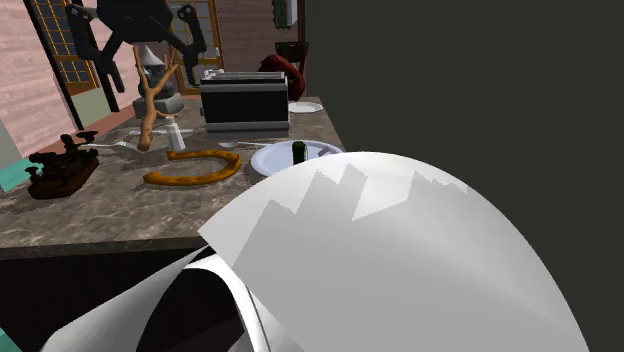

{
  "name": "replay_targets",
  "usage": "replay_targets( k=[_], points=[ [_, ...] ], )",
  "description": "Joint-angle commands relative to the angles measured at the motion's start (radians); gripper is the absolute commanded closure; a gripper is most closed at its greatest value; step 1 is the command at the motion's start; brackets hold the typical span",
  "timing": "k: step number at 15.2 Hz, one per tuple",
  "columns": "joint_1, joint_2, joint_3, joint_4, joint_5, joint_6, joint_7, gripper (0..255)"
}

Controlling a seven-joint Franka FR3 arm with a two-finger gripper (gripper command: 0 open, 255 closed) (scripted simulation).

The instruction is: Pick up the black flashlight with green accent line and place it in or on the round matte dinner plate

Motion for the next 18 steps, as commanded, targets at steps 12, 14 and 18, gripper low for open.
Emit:
replay_targets(
  k=[12, 14, 18],
  points=[
    [-0.113, 0.024, -0.211, -0.143, -0.121, 0.164, -0.142, 0],
    [-0.134, 0.042, -0.251, -0.157, -0.142, 0.197, -0.168, 0],
    [-0.174, 0.092, -0.334, -0.175, -0.181, 0.267, -0.221, 0]
  ],
)
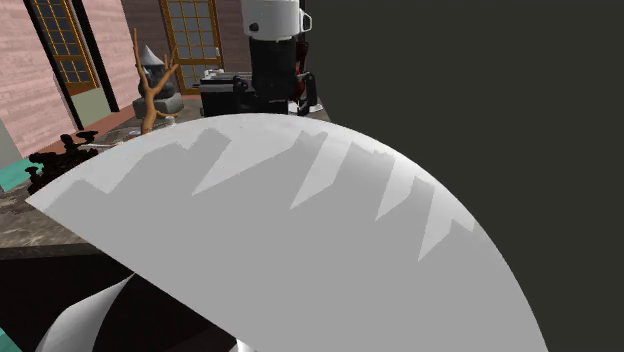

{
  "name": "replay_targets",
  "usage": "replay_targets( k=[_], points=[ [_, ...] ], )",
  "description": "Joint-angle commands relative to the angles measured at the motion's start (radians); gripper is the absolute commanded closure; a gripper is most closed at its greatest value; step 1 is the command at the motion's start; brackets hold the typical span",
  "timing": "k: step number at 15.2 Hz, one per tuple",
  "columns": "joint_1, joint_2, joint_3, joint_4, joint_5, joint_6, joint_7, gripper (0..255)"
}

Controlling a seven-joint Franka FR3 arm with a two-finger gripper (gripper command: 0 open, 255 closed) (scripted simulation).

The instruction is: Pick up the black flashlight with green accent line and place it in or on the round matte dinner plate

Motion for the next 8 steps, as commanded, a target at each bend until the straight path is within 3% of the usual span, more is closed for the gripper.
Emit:
replay_targets(
  k=[1, 3, 8],
  points=[
    [-0.021, 0.023, -0.042, -0.009, -0.020, 0.034, -0.028, 0],
    [-0.036, 0.053, -0.081, -0.010, -0.034, 0.067, -0.053, 0],
    [-0.037, 0.076, -0.097, -0.061, -0.042, 0.141, -0.052, 0]
  ],
)
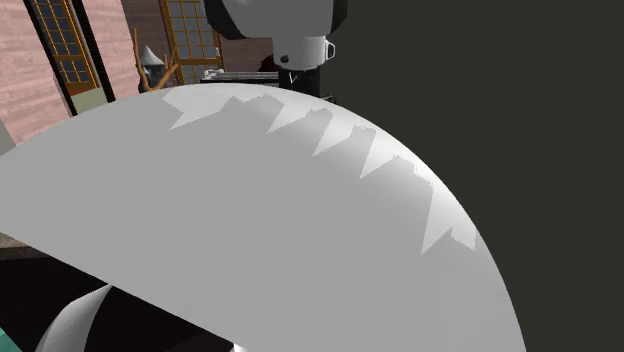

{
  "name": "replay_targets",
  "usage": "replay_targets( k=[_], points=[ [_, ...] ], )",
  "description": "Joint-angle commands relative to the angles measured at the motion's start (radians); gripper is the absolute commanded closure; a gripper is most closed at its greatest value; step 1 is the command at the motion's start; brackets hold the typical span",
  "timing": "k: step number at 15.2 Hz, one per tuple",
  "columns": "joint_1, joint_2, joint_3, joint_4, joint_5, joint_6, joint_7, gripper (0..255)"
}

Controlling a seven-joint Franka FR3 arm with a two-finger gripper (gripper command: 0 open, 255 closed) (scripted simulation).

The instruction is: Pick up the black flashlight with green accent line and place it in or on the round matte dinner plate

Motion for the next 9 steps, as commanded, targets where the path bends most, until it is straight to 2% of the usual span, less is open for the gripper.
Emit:
replay_targets(
  k=[1, 9],
  points=[
    [0.002, 0.016, -0.007, -0.016, -0.002, 0.032, 0.001, 0],
    [0.002, 0.025, -0.012, -0.031, -0.004, 0.057, 0.000, 0]
  ],
)
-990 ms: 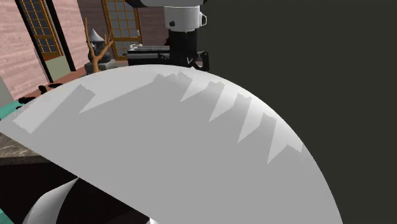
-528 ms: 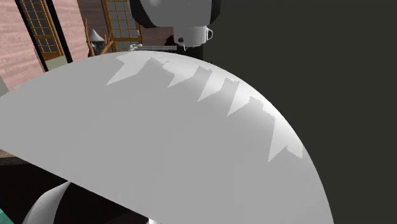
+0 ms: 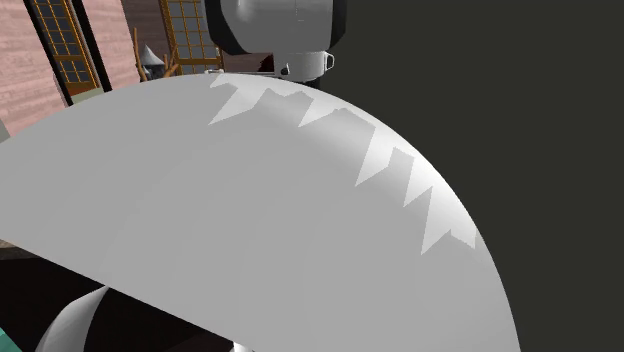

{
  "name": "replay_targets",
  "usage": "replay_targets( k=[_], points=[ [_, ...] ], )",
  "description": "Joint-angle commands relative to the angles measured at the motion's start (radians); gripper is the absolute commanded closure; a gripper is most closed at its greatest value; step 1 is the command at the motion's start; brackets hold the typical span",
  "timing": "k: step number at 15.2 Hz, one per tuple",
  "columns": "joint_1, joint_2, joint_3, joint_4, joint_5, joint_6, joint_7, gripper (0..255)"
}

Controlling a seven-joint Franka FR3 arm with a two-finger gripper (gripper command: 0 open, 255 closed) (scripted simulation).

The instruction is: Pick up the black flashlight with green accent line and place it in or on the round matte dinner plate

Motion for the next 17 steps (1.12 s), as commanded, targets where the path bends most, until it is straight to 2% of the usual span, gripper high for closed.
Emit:
replay_targets(
  k=[1, 2, 11, 17],
  points=[
    [0.000, 0.000, 0.000, 0.000, 0.000, 0.000, 0.000, 0],
    [0.000, 0.000, 0.000, 0.000, 0.000, 0.000, 0.000, 255],
    [0.000, 0.000, 0.000, 0.000, 0.000, 0.000, 0.000, 255],
    [0.003, -0.022, 0.018, 0.066, 0.012, -0.087, -0.001, 255]
  ],
)
